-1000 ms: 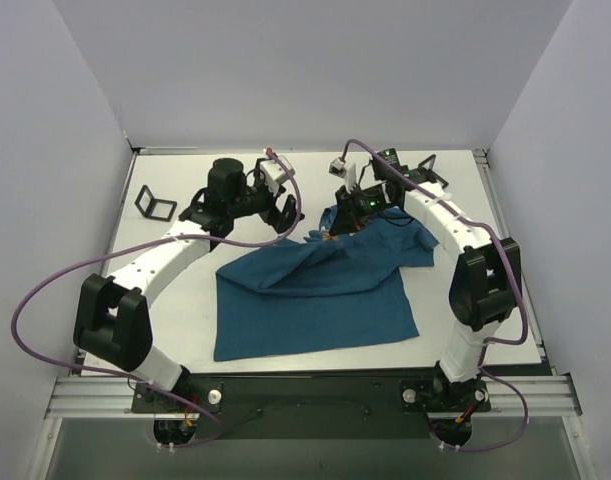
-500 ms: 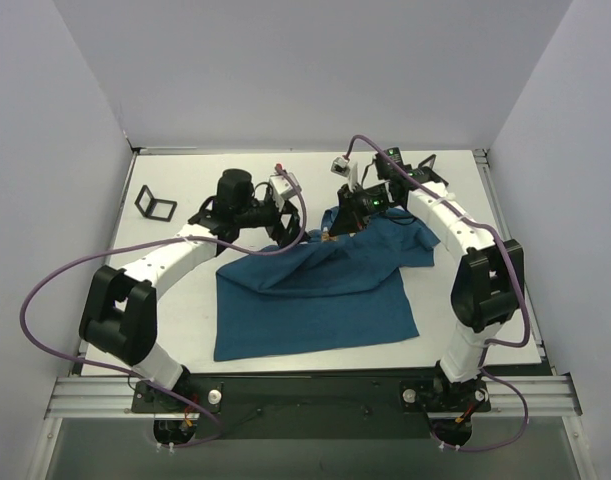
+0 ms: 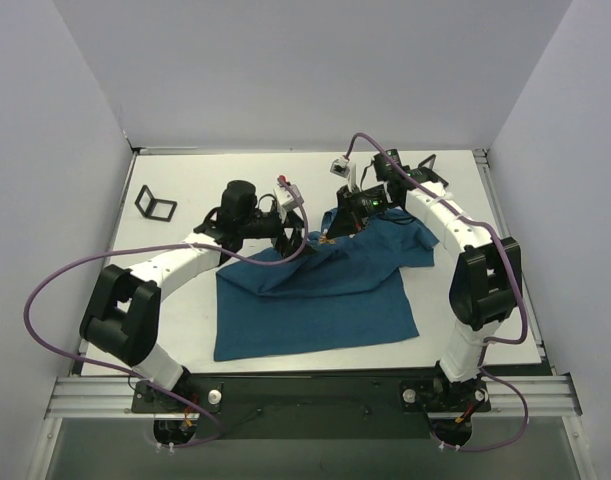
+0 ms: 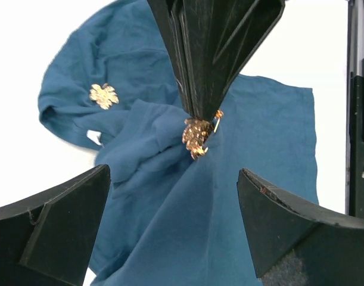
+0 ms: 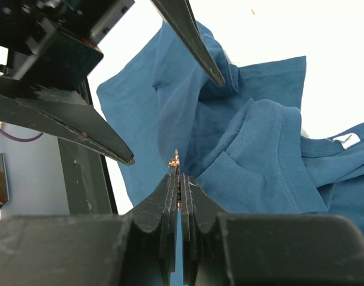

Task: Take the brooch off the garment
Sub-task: Open the brooch over the flattened clothing.

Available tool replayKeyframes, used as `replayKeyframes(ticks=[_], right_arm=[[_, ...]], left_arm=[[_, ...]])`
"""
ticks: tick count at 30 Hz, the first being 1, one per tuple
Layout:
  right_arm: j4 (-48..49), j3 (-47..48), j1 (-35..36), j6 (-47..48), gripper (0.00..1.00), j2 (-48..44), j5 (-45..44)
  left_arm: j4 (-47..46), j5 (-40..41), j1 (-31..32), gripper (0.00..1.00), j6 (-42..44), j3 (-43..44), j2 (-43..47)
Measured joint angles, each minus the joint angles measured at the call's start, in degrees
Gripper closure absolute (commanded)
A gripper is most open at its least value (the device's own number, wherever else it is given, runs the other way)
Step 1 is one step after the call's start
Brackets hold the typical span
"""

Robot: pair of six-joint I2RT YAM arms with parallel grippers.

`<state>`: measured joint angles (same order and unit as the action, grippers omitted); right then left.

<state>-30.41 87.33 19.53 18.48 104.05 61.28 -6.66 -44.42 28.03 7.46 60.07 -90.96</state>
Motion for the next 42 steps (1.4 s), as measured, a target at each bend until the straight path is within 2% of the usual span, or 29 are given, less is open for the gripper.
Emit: replayKeyframes(ticks=[22, 33, 42], right_arm=[[-1.0, 0.0, 3.5, 0.3, 1.0, 0.0, 1.1], [-3.8, 0.0, 3.5, 2.7, 1.0, 0.4, 0.7], [-4.5, 0.0, 4.2, 2.9, 1.0, 1.8, 1.4]], left_arm=[[-10.9, -1.5, 0.0, 0.03, -6.3, -6.8, 0.0], [-17.8, -7.4, -0.1, 0.03, -12.0, -8.4, 0.0], [-20.4, -8.8, -0.2, 0.03, -13.4, -9.1, 0.0]])
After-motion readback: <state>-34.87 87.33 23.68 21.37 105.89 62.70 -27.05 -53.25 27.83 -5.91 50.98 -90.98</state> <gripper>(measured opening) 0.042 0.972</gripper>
